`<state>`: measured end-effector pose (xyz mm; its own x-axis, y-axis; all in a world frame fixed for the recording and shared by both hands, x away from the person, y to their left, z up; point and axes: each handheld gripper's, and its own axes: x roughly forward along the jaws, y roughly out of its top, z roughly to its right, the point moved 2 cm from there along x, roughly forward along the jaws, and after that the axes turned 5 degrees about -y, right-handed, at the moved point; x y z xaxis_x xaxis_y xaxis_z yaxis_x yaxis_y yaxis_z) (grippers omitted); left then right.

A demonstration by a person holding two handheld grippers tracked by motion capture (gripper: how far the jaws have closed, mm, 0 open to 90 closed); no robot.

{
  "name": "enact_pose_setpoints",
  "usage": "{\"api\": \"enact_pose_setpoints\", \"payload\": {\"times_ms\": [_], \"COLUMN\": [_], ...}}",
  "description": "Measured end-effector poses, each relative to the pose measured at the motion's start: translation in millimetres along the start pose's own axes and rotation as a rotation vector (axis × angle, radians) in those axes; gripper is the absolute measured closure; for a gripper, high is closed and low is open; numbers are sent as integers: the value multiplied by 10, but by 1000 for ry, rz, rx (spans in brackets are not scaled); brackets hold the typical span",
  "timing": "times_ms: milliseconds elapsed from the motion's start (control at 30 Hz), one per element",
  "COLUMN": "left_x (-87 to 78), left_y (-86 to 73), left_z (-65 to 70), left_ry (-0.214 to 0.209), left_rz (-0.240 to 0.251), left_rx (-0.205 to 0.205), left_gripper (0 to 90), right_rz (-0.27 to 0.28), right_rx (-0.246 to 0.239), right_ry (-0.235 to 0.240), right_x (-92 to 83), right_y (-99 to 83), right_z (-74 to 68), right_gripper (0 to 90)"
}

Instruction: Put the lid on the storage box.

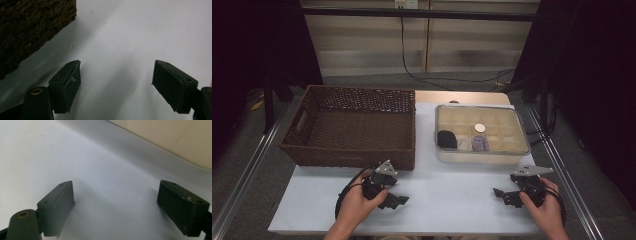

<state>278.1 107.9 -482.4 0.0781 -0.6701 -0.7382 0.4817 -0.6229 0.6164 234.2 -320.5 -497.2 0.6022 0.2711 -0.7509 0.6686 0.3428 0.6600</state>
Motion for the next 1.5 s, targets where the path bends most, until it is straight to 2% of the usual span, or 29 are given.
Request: {"api": "enact_pose_setpoints", "payload": {"times_ms": [200,267,567,1000,1133,1200,1367,1467,1500], "left_x": [-28,-32,-67,-86,-86,-79,-85,-77,-65], "left_y": [-55,-70,-127,-224,-234,-243,-264,-278,-288], "left_z": [-36,-45,-65,-68,-68,-68,-67,-58,-50], "left_ry": [10,20,19,23,20,12,20,17,15], "left_rz": [4,-3,16,42,39,57,51,56,71], "left_rx": [8,12,23,98,113,106,141,158,159], "left_gripper": [226,226,223,207,196,196,190,173,165], "right_rz": [44,49,59,64,64,64,64,62,63], "right_rx": [-16,-2,-14,-15,-16,-16,-15,-14,-15], "right_ry": [0,-4,-9,-11,-12,-12,-12,-14,-14], "right_x": [10,4,9,9,9,9,8,8,8], "right_y": [-38,-52,-59,-64,-64,-65,-65,-66,-66], "right_z": [-1,-10,-10,-14,-15,-15,-17,-20,-20], "right_gripper": [130,130,127,126,127,126,126,126,126]}}
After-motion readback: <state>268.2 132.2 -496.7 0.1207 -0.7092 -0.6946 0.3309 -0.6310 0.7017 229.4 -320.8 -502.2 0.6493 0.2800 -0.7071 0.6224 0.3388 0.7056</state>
